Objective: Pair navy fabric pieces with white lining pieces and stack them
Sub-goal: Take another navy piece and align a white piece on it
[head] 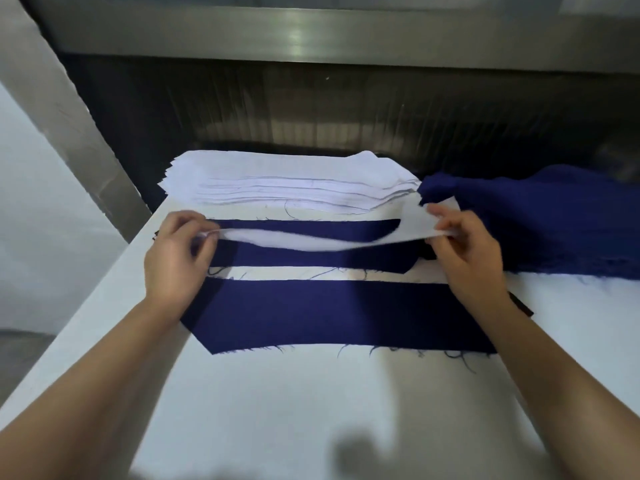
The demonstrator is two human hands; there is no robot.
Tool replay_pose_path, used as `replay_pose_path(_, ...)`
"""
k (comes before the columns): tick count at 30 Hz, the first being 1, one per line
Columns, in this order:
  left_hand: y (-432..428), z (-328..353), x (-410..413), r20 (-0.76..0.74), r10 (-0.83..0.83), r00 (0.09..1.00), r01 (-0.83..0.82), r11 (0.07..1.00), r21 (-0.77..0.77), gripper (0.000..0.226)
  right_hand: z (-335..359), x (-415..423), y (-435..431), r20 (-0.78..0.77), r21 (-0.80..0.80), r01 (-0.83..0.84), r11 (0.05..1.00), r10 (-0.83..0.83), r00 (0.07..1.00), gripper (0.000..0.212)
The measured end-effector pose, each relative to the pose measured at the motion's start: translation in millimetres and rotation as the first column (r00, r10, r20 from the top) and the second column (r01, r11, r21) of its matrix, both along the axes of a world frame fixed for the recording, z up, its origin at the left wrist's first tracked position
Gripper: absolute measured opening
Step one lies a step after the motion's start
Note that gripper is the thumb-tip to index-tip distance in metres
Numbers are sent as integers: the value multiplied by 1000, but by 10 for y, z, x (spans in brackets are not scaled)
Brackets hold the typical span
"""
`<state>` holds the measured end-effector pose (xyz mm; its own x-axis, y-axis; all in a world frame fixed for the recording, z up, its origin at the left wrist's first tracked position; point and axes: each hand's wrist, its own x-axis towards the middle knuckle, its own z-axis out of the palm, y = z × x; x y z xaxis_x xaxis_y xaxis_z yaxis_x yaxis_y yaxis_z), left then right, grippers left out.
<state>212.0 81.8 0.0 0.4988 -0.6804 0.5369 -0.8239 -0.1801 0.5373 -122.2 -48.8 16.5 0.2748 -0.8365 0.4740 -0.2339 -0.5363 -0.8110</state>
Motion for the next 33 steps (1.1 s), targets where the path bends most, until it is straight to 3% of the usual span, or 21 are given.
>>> replay_pose_path(5,395,-156,-146,-100,-141,985,140,990,-19,17,-160,-304,309,-127,-54,3,999,-10,992,21)
replay_pose_path(12,667,-162,-242,-163,-229,960,243,967,74,29,-248,-587,567,-222,-34,29,999,-36,974,31)
replay_pose_path(15,718,-159,-275,-188,-252,949,272,958,87,44,-269,-617,604,-183,3,57,998,-56,982,19)
replay_pose_path(19,736,-116,-309,-327,-312,892,343,938,41,32,-295,-635,579,-89,80,161,984,-153,984,16)
replay_pose_path(22,729,-124,-310,-364,-284,887,314,949,23,25,-349,-667,504,-207,110,274,955,-248,946,8)
replay_pose_path(25,719,-158,-285,-299,-247,922,286,954,92,36,-353,-686,484,-331,90,299,950,-254,909,18)
replay_pose_path(33,764,-156,-280,-316,-214,924,239,970,43,49,-350,-684,491,-334,69,287,955,-249,909,30)
